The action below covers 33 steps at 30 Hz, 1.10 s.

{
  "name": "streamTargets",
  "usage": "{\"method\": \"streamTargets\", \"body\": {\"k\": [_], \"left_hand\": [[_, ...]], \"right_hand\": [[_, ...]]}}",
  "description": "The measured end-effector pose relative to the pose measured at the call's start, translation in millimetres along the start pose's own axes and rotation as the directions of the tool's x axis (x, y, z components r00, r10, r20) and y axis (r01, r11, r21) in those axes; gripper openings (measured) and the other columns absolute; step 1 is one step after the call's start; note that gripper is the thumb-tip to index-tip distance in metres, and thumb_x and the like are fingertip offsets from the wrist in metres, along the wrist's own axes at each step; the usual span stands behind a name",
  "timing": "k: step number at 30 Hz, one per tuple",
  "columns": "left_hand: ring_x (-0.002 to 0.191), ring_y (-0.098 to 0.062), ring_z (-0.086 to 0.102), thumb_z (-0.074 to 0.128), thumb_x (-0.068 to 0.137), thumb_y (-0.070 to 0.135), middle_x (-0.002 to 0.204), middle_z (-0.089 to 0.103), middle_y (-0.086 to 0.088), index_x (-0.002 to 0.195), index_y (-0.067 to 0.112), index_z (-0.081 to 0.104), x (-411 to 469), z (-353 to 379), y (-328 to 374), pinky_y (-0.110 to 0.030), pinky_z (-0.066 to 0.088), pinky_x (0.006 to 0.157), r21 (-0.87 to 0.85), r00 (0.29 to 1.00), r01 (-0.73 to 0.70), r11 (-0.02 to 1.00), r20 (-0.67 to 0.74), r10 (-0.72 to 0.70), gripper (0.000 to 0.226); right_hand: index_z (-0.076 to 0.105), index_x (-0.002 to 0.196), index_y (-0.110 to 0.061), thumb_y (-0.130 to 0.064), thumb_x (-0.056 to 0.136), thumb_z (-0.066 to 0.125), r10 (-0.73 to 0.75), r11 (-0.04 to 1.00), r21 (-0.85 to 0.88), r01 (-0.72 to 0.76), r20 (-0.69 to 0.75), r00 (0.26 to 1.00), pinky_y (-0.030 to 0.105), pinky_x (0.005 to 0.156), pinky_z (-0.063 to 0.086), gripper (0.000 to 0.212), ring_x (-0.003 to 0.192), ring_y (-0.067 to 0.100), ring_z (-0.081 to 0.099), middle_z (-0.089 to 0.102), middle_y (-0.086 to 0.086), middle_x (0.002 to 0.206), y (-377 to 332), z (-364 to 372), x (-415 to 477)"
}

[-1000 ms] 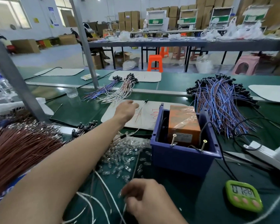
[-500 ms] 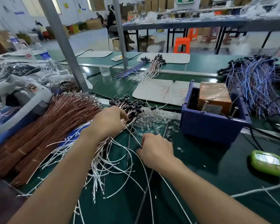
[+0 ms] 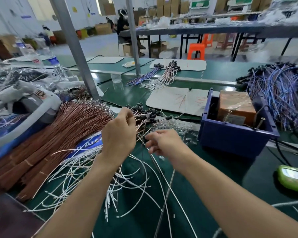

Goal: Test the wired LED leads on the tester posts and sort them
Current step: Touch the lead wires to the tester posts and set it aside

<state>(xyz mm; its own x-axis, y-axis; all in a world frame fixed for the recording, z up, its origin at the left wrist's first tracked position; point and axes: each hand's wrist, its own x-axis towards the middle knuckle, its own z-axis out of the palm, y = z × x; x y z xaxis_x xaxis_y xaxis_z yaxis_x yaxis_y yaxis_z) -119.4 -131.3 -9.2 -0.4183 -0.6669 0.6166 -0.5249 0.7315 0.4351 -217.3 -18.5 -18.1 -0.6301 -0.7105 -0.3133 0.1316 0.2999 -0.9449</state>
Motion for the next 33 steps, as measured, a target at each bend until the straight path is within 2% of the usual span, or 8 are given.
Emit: {"method": "streamTargets", "body": {"k": [3, 7, 12, 15, 18, 26, 29, 33], "left_hand": [[0.049, 0.001, 0.056, 0.062, 0.100, 0.026, 0.058, 0.059, 0.015, 0.089, 0.033, 0.056, 4.1, -5.7, -0.8, -0.018, 0.035, 0.043, -0.233, 0.997, 0.049, 0.971, -0.043, -0.061, 0.015], [0.054, -0.006, 0.061, 0.071, 0.092, 0.026, 0.069, 0.071, 0.007, 0.089, 0.034, 0.072, 4.0, -9.0, -6.2, -0.024, 0.047, 0.049, -0.529, 0.974, 0.161, 0.833, 0.223, -0.046, 0.009], [0.079, 0.000, 0.071, 0.084, 0.082, 0.022, 0.084, 0.076, 0.020, 0.089, 0.036, 0.080, -11.3, -13.7, -6.7, -0.010, 0.050, 0.069, -0.470, 0.936, 0.183, 0.864, 0.352, -0.007, 0.016], [0.069, -0.012, 0.072, 0.079, 0.090, 0.022, 0.085, 0.077, 0.003, 0.099, 0.029, 0.071, -22.4, -22.5, 4.2, -0.025, 0.056, 0.059, -0.523, 0.827, 0.397, 0.754, 0.561, -0.047, 0.014], [0.052, -0.017, 0.062, 0.070, 0.097, 0.025, 0.073, 0.075, -0.007, 0.098, 0.027, 0.068, -32.7, -35.7, 15.3, -0.027, 0.049, 0.048, -0.470, 0.731, 0.381, 0.796, 0.681, 0.051, 0.003], [0.050, -0.014, 0.043, 0.069, 0.088, 0.032, 0.056, 0.057, -0.005, 0.090, 0.023, 0.081, -32.9, -66.1, 38.6, -0.016, 0.033, 0.045, -0.556, 0.613, 0.410, 0.723, 0.755, 0.233, 0.015], [0.054, -0.015, 0.041, 0.069, 0.083, 0.038, 0.058, 0.055, -0.003, 0.097, 0.026, 0.083, -35.3, -64.2, 43.5, -0.018, 0.032, 0.046, -0.557, 0.595, 0.428, 0.711, 0.767, 0.243, 0.023], [0.048, -0.008, 0.043, 0.074, 0.089, 0.024, 0.054, 0.058, -0.001, 0.089, 0.030, 0.083, -50.7, -43.3, 71.6, -0.017, 0.033, 0.045, -0.505, 0.564, 0.398, 0.766, 0.793, 0.230, 0.011]], "right_hand": [[0.071, 0.097, -0.005, -0.018, 0.097, 0.062, 0.083, 0.961, 0.256, -0.101, 0.078, 0.993, 0.022, 0.050, 0.051, 0.016, 0.053, 0.017, 0.063, 0.074, 0.011, 0.077, -13.1, 3.5, 6.8], [0.068, 0.111, -0.009, -0.029, 0.098, 0.063, 0.041, 0.909, 0.401, -0.112, 0.182, 0.983, 0.026, 0.057, 0.048, 0.024, 0.066, 0.017, 0.061, 0.074, 0.008, 0.090, -26.4, 0.1, 12.5], [0.069, 0.088, -0.009, -0.011, 0.102, 0.053, -0.026, 0.936, 0.353, -0.017, 0.117, 0.993, 0.023, 0.053, 0.046, 0.021, 0.061, 0.016, 0.060, 0.069, 0.008, 0.077, -33.4, -3.9, 3.8], [0.065, 0.088, -0.002, -0.007, 0.106, 0.047, -0.046, 0.860, 0.510, 0.002, 0.074, 0.996, 0.025, 0.052, 0.054, 0.026, 0.058, 0.018, 0.063, 0.071, 0.014, 0.077, -34.3, -16.1, -10.4], [0.065, 0.095, 0.004, -0.007, 0.108, 0.044, -0.111, 0.818, 0.573, 0.043, 0.085, 0.990, 0.027, 0.057, 0.059, 0.027, 0.063, 0.020, 0.066, 0.073, 0.017, 0.080, -33.7, -35.8, -34.7], [0.080, 0.078, -0.004, -0.011, 0.108, 0.041, -0.159, 0.691, 0.709, 0.140, -0.040, 0.987, 0.034, 0.071, 0.063, 0.050, 0.086, 0.030, 0.076, 0.075, 0.024, 0.104, -5.3, -110.6, -124.9], [0.080, 0.084, -0.005, -0.012, 0.107, 0.041, -0.125, 0.710, 0.684, 0.167, -0.111, 0.986, 0.037, 0.074, 0.063, 0.045, 0.097, 0.035, 0.075, 0.074, 0.025, 0.110, 21.9, -139.6, -152.7], [0.078, 0.090, -0.004, -0.011, 0.105, 0.044, -0.055, 0.738, 0.649, 0.182, -0.211, 0.976, 0.037, 0.074, 0.063, 0.038, 0.098, 0.036, 0.075, 0.073, 0.026, 0.111, 62.6, -168.7, -180.2]]}}
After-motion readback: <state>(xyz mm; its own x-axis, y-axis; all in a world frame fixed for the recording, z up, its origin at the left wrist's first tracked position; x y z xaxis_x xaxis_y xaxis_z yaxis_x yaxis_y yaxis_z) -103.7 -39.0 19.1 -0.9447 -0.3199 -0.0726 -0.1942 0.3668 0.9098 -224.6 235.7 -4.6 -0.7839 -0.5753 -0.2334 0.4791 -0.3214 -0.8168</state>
